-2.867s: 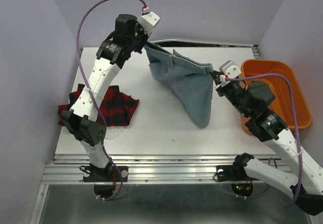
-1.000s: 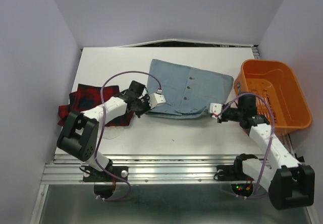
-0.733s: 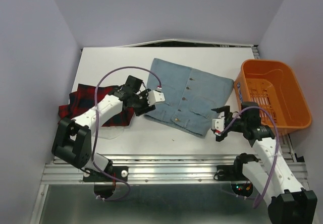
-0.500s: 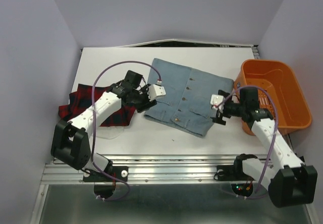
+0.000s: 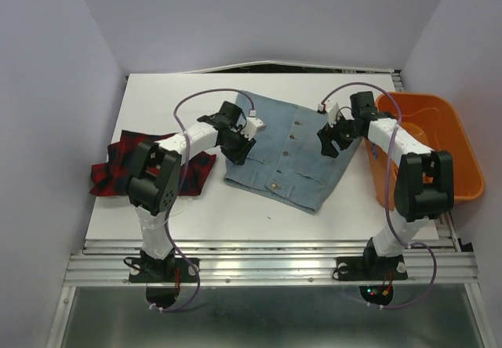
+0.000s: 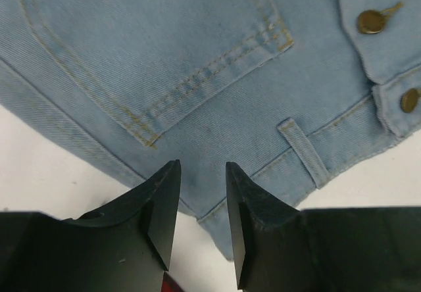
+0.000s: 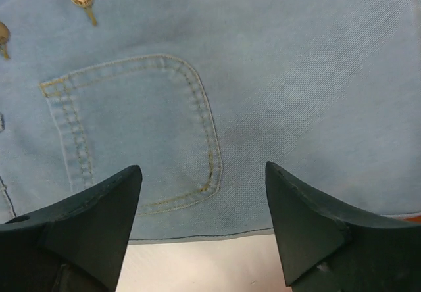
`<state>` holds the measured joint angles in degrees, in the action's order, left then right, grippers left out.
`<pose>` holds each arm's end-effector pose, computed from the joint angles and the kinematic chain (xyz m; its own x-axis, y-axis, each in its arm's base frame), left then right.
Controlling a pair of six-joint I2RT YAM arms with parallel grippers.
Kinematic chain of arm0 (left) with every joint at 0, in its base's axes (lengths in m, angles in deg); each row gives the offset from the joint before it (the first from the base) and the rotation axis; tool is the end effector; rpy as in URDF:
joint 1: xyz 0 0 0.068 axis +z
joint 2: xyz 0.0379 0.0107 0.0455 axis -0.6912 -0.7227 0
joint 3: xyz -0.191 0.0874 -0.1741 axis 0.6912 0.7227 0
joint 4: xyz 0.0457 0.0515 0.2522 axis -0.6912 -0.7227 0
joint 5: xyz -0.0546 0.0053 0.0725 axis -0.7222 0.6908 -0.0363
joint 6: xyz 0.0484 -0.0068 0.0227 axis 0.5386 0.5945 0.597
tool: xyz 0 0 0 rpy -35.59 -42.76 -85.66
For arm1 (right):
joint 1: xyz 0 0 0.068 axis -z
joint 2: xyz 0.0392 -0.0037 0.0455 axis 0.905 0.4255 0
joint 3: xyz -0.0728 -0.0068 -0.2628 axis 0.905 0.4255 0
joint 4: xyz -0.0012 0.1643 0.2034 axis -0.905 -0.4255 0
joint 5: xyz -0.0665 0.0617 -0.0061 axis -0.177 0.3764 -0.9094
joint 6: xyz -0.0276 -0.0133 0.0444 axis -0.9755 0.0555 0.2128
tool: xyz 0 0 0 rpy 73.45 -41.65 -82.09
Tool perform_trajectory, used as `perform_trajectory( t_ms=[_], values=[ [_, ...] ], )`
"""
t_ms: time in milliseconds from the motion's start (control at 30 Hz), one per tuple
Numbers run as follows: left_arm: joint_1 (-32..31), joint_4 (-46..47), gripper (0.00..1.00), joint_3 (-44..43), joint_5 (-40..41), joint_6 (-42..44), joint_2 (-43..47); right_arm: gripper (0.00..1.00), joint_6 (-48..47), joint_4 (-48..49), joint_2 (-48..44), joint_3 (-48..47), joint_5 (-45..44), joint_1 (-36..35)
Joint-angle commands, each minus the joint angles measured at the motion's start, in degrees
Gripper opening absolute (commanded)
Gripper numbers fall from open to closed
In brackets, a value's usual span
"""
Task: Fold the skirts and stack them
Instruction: Flatten the skirt out
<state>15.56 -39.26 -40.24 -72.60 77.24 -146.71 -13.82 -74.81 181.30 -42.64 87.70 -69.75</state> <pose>0.3441 -0.1976 0.2122 -0.4265 0.6297 -0.6493 0.8393 0.5432 -0.0244 0.3502 0.0473 0.2322 -0.4442 -0.5996 -0.6657 -0.7901 0.6125 -0.0245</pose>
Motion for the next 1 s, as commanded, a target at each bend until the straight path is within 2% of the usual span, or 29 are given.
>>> perform_trajectory(
  t_ms=[0,233,367,533,700,800,933,967],
  values=[
    [-0.31,-0.62,0.42,-3.40,2.85,-5.23,-3.52,0.74,3.47,-2.75,4.08,-3.46,-4.64,-0.61],
    [1.70,-1.68,0.38,-13.50,6.72,-6.64,-14.33,0.59,4.70,-0.38,8.32,2.07,-10.53,-4.29],
    [3.73,-2.29,0.38,-19.91,6.72,-7.61,-20.83,0.50,7.24,-2.74,8.33,6.02,-10.46,-7.71],
    [5.48,-5.45,0.38,-34.75,8.39,-7.52,-28.92,0.49,13.92,-3.36,5.69,11.65,-6.24,-14.39],
    [6.37,-9.32,0.44,-48.90,7.34,-5.77,-37.36,0.49,23.24,-4.86,2.70,11.04,5.26,-22.04],
    [6.37,-9.06,0.51,-53.14,4.88,-5.06,-37.82,0.51,27.27,-4.78,-0.01,8.33,10.01,-23.55],
    [6.45,-5.38,0.56,-46.84,2.06,-5.06,-30.89,0.52,27.03,-4.86,-3.27,3.84,1.34,-22.32],
    [6.45,-3.71,0.57,-45.08,1.45,-4.71,-26.61,0.52,25.55,-4.95,-3.97,3.49,0.72,-20.40]
  ],
)
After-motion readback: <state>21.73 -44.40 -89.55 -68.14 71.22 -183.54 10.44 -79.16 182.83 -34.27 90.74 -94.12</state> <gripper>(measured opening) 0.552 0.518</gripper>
